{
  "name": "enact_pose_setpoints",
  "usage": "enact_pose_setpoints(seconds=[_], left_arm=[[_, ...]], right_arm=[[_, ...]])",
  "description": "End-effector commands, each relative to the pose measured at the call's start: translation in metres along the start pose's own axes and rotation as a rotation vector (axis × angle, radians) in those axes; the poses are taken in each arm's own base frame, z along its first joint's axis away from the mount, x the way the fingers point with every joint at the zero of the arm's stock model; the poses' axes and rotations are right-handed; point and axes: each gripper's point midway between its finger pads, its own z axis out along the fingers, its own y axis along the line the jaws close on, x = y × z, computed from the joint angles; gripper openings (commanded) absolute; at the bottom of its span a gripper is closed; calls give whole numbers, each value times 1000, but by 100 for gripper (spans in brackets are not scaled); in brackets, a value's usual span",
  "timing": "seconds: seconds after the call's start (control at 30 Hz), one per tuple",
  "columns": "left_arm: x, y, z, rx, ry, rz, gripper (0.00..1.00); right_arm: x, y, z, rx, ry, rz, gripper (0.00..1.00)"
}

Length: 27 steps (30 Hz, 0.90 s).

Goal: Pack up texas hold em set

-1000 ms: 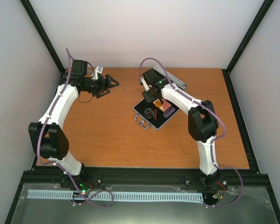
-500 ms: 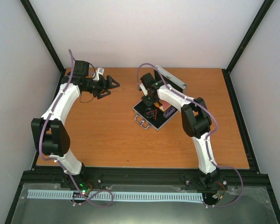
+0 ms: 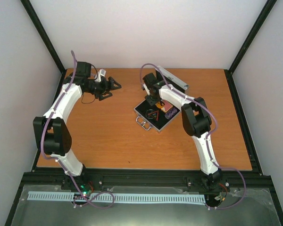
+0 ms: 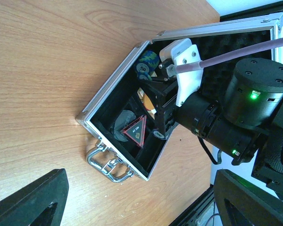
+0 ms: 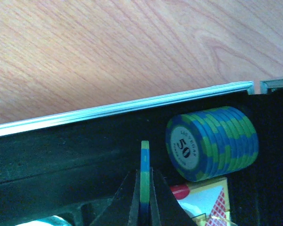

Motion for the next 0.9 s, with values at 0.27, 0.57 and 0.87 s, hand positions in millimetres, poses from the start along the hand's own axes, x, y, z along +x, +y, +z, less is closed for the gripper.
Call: enact_pose_setpoints(seconds=[0.27, 0.57, 0.87], left_arm=[[-9, -5, -1, 13, -20, 8, 86], [-8, -3, 2, 12, -12, -2, 86], [-6, 0, 3, 8, -9, -7, 86]], right_arm=[[-7, -18, 11, 51, -11, 22, 3], [-5, -20, 18, 49, -1, 27, 3], [-1, -25, 23, 72, 13, 52, 6]])
